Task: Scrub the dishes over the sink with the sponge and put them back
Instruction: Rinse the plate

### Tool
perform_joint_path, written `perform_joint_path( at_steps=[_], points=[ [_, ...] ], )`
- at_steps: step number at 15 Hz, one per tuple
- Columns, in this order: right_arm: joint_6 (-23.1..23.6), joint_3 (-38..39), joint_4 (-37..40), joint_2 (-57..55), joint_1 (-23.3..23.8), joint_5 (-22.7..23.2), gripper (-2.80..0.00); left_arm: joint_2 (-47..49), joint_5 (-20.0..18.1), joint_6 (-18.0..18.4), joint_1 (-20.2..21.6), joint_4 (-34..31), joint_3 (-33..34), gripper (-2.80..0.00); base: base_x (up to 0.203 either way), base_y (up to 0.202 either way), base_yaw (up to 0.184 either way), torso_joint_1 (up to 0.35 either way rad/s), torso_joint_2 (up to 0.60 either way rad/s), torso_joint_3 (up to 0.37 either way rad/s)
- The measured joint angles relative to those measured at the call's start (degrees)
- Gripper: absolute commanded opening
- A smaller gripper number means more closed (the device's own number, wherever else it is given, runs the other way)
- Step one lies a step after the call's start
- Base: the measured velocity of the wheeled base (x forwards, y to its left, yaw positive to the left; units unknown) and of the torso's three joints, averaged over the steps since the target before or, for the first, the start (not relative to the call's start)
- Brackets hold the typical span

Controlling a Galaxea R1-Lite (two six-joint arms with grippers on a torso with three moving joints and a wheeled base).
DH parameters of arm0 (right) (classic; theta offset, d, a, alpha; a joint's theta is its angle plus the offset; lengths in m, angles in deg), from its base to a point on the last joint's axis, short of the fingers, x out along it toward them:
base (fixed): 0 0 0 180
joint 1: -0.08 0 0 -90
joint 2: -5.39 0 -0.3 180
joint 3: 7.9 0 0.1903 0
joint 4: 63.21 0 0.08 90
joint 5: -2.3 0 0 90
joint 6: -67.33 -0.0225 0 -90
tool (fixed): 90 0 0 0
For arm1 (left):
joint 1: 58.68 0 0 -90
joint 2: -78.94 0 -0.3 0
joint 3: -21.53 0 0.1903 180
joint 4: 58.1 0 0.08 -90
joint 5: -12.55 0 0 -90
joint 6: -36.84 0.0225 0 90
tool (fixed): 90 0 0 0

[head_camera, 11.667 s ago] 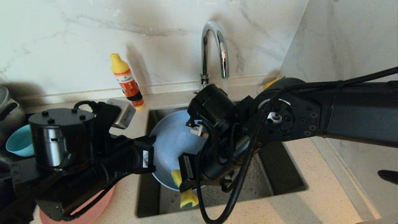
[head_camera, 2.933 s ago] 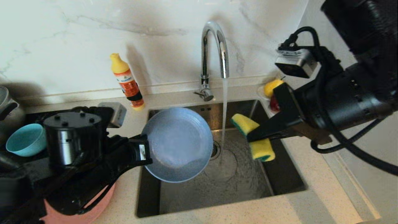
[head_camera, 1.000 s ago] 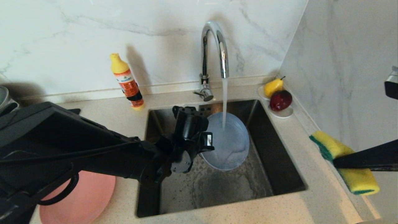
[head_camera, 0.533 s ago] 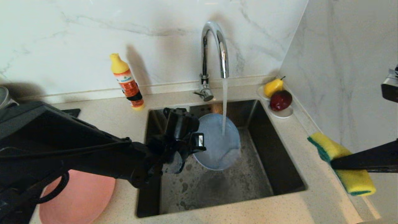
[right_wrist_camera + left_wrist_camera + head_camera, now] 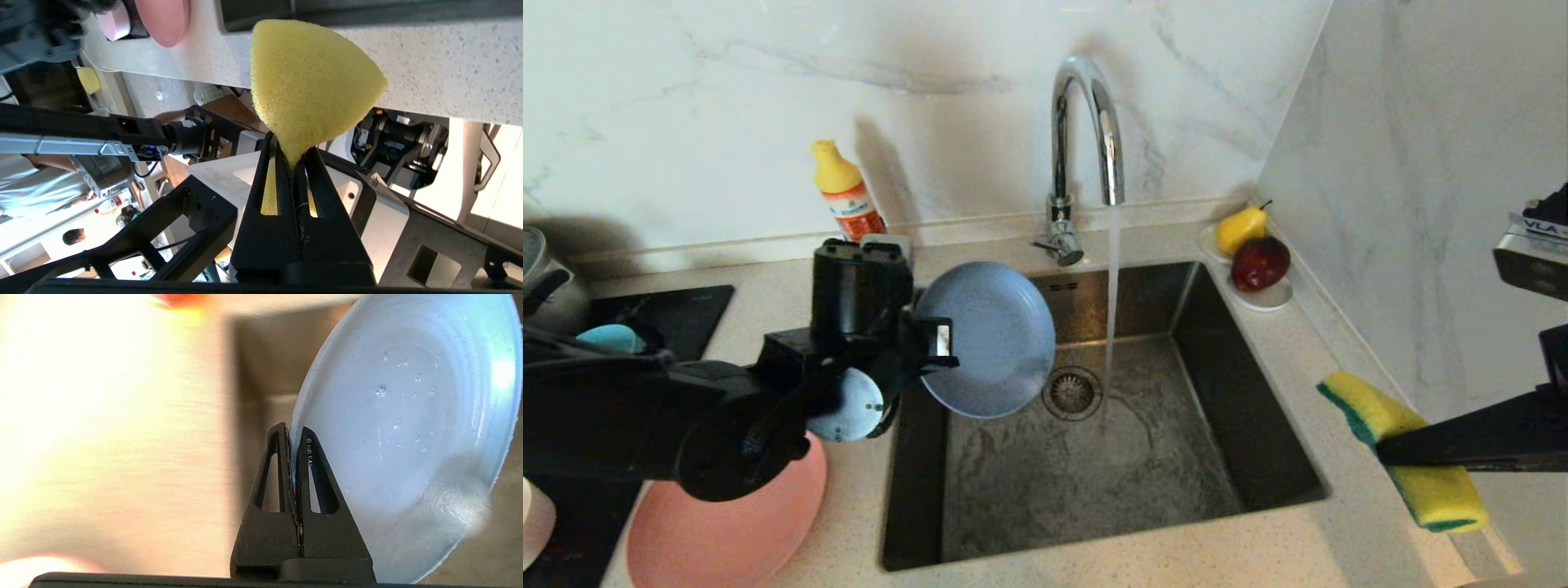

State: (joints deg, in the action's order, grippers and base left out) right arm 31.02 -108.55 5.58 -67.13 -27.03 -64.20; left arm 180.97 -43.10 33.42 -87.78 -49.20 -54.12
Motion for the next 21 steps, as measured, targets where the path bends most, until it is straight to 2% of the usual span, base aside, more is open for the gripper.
perform_joint_path(
  at_steps=[3,8,18,21],
  points=[
    [0.0,0.8,0.0,-0.4,0.1,-0.1,-2.80,-3.1,0.4,5.3,4.0,5.0,3.3,-2.80,0.000,0.000,0.000,0.000,0.00,0.000],
    [-0.1,1.4,0.0,-0.8,0.1,0.1,-2.80,-5.1,1.6,9.4,6.3,10.0,6.6,-2.80,0.000,0.000,0.000,0.000,0.00,0.000],
    [-0.3,4.7,-3.8,-0.7,0.1,0.1,-2.80,-5.8,1.1,8.2,8.3,10.2,8.8,-2.80,0.000,0.000,0.000,0.000,0.00,0.000],
    [-0.3,5.4,-3.9,-0.4,0.1,0.1,-2.80,-8.3,0.4,7.4,9.1,7.2,8.6,-2.80,0.000,0.000,0.000,0.000,0.00,0.000]
  ],
)
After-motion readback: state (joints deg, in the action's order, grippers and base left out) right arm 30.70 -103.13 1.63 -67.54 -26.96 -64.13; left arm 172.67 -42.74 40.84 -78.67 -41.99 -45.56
